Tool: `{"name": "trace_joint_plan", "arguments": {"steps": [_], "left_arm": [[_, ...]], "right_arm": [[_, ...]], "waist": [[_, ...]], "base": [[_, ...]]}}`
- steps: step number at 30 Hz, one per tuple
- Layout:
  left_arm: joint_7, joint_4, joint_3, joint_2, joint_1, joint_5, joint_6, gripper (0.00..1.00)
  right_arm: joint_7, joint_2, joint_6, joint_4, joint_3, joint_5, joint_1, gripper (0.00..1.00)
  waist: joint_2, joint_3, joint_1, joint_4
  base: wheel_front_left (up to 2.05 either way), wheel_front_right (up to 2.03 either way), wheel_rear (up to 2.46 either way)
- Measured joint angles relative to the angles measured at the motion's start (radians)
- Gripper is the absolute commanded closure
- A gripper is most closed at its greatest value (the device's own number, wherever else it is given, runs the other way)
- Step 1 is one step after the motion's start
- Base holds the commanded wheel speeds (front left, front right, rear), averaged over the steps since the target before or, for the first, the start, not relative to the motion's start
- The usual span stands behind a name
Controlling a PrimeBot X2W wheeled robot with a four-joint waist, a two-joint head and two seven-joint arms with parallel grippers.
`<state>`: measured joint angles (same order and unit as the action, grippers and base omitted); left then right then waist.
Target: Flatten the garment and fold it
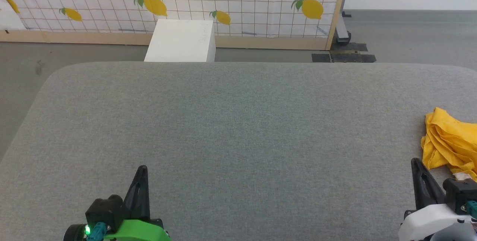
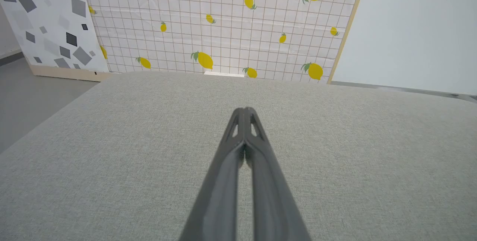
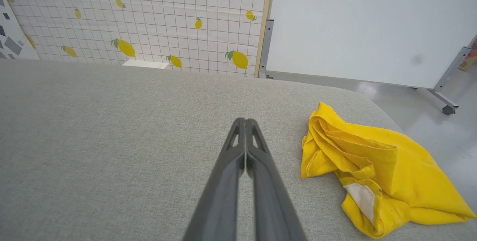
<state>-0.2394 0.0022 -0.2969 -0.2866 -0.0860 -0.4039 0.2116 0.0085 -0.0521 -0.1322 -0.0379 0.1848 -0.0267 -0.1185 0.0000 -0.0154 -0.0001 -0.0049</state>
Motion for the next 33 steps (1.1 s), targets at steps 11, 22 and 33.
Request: {"name": "trace_joint_plan", "arguments": {"steps": [11, 22, 33], "left_arm": [[0.02, 0.0, 0.028, 0.017, 0.002, 0.028, -0.019, 1.0], [0.044, 0.0, 0.055, 0.039, 0.005, 0.07, -0.036, 1.0], [0.063, 0.0, 0.081, 0.063, 0.006, 0.108, -0.056, 1.0]], "right_arm": [[0.0, 0.0, 0.0, 0.003, -0.017, 0.0, 0.001, 1.0], [0.0, 0.0, 0.0, 0.005, -0.032, 0.0, 0.011, 1.0], [0.0, 0.0, 0.0, 0.009, -0.05, 0.002, 0.018, 1.0]], "waist": [[0.0, 0.002, 0.0, 0.0], [0.0, 0.003, 0.0, 0.001], [0.0, 0.004, 0.0, 0.001]], "base": [[0.0, 0.0, 0.0], [0.0, 0.0, 0.0], [0.0, 0.0, 0.0]]}}
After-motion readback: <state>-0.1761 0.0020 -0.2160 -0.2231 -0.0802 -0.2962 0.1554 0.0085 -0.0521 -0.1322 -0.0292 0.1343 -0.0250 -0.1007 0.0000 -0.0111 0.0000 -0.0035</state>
